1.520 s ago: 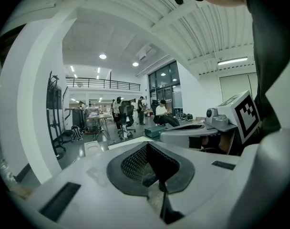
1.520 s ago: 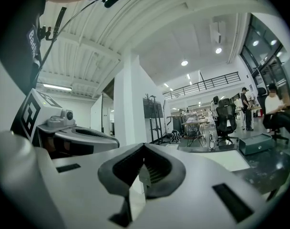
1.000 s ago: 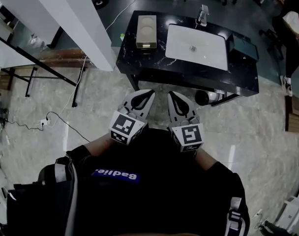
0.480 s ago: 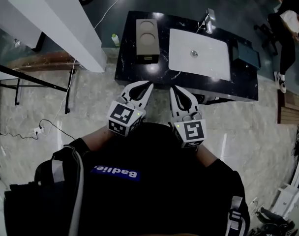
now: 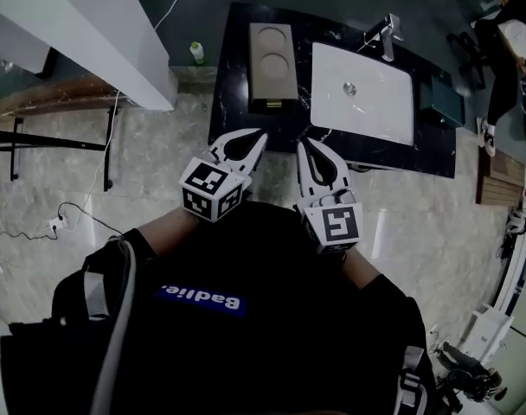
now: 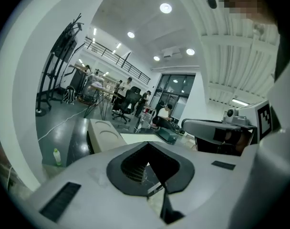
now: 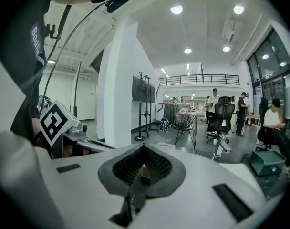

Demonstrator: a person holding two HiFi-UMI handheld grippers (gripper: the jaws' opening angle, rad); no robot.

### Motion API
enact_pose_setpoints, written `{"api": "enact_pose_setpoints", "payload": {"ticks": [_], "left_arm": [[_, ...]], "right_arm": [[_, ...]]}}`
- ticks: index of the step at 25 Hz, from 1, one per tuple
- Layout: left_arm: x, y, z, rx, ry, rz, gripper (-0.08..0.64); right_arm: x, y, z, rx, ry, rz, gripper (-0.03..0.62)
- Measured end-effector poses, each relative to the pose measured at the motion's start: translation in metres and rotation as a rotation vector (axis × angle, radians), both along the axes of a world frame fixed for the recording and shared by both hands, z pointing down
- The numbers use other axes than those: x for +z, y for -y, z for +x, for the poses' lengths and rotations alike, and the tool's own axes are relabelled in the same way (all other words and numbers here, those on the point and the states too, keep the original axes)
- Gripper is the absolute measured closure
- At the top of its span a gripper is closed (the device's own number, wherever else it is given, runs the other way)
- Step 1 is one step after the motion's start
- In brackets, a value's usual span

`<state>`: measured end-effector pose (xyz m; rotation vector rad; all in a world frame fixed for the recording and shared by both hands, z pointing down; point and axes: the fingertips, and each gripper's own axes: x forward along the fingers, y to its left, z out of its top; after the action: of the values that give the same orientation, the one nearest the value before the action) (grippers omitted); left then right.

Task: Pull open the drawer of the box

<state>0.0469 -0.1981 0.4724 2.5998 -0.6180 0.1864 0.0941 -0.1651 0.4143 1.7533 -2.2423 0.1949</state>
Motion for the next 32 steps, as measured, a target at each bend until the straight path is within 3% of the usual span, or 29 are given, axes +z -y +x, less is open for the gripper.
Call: {"api": "enact_pose_setpoints", "payload": {"ticks": [7,16,19,25,32], "left_arm": [[0.028,0.026,-0.004,-0.021,-0.004,-0.115,0.560],[0.032,0.051,-0.009,-0.061,-0.003,-0.133,0.558],[0.043,0.061,-0.003,-0.075,-0.010,-0.233,0.558],[0.097,0.070,0.016,-0.145,-0.075,-0.580,0.558],[0.116,0.076,0.039,-0.226,-0.244,-0.697,0.528]], "right_arm": [[0.006,0.024,-0.002,-0.011,0.015,-0.006,0.592],[0.009,0.067,0.003,-0.123,0.021,0.015,0.592],[0.000,0.091,0.006,-0.175,0.025,0.031,0.592],[0.003,0.128,0.033,-0.230,0.046,0.007,0.592],[0.025,0.168,0.064,-0.299,0.045,-0.032,0.592]]}}
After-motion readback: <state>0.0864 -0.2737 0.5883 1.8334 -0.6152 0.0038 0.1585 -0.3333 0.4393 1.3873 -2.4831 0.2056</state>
